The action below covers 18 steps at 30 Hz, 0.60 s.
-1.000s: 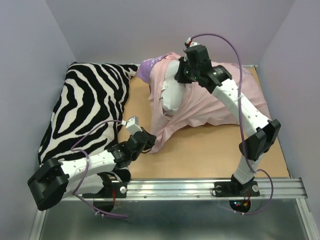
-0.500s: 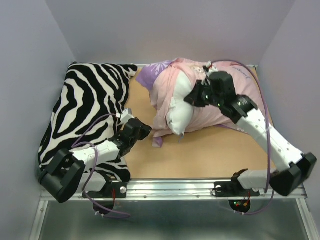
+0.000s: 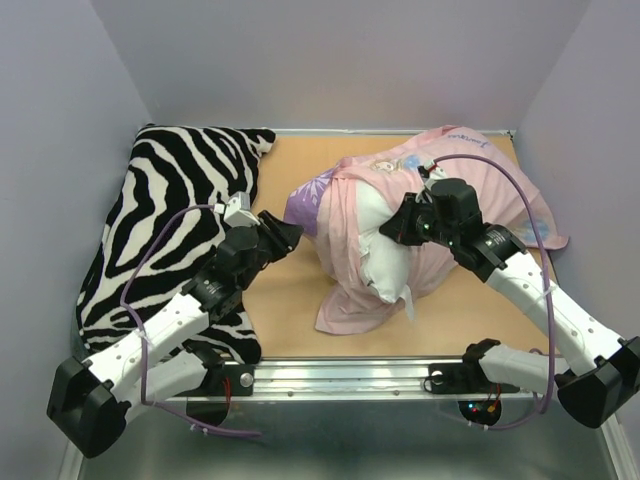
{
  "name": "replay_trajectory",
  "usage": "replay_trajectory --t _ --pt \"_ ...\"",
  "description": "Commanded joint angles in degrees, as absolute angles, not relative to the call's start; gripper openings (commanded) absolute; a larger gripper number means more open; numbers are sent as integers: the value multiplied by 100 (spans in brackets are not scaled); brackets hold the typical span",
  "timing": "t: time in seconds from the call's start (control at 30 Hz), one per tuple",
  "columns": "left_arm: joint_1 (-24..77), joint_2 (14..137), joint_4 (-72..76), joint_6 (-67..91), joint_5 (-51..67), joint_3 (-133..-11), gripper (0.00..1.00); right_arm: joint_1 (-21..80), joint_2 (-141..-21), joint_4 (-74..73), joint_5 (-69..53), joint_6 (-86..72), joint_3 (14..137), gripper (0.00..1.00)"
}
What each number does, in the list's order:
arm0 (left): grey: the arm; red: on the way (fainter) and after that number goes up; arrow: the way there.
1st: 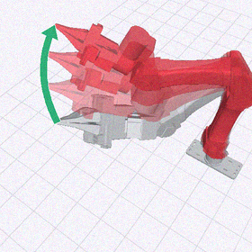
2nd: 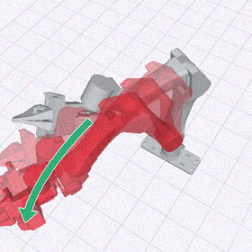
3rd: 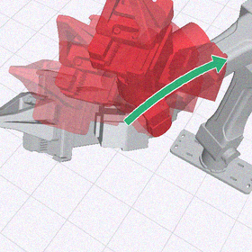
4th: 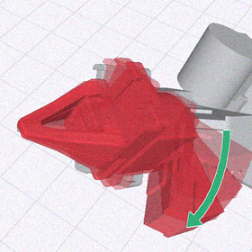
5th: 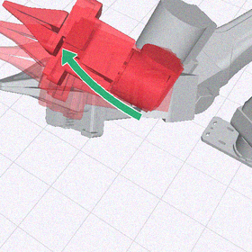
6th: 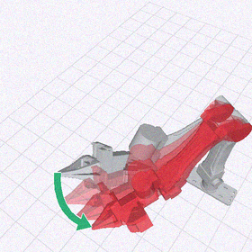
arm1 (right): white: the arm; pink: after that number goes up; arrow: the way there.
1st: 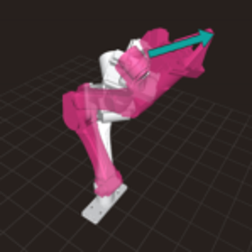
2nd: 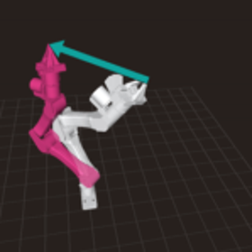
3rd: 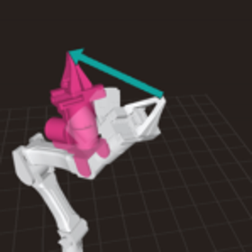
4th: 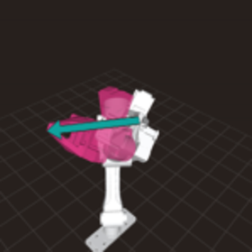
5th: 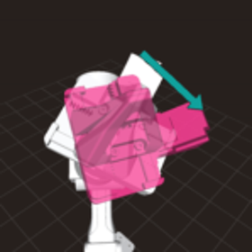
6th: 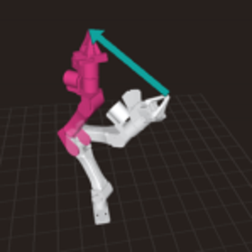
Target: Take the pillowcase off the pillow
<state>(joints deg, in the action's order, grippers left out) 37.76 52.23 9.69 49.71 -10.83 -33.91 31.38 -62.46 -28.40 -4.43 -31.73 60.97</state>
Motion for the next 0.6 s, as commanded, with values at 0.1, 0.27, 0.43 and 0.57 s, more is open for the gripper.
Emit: replay_trajectory --t 0.1,0.27,0.43,0.57 --pt "3779 5388 911 4405 -1407 -3481 56 3050 -6214 -2180 -308 -3146 6530 1" --pt "3788 5712 1292 3570 -1423 -3909 63 3050 -6258 -2197 -360 -3155 6513 1" --pt "3788 6143 1485 3297 -1547 -4148 68 3050 -6240 -2232 -396 -3146 6574 1" --pt "3797 6117 2003 2998 -1100 -4323 73 3050 -6231 -2311 -413 -3094 6609 1"
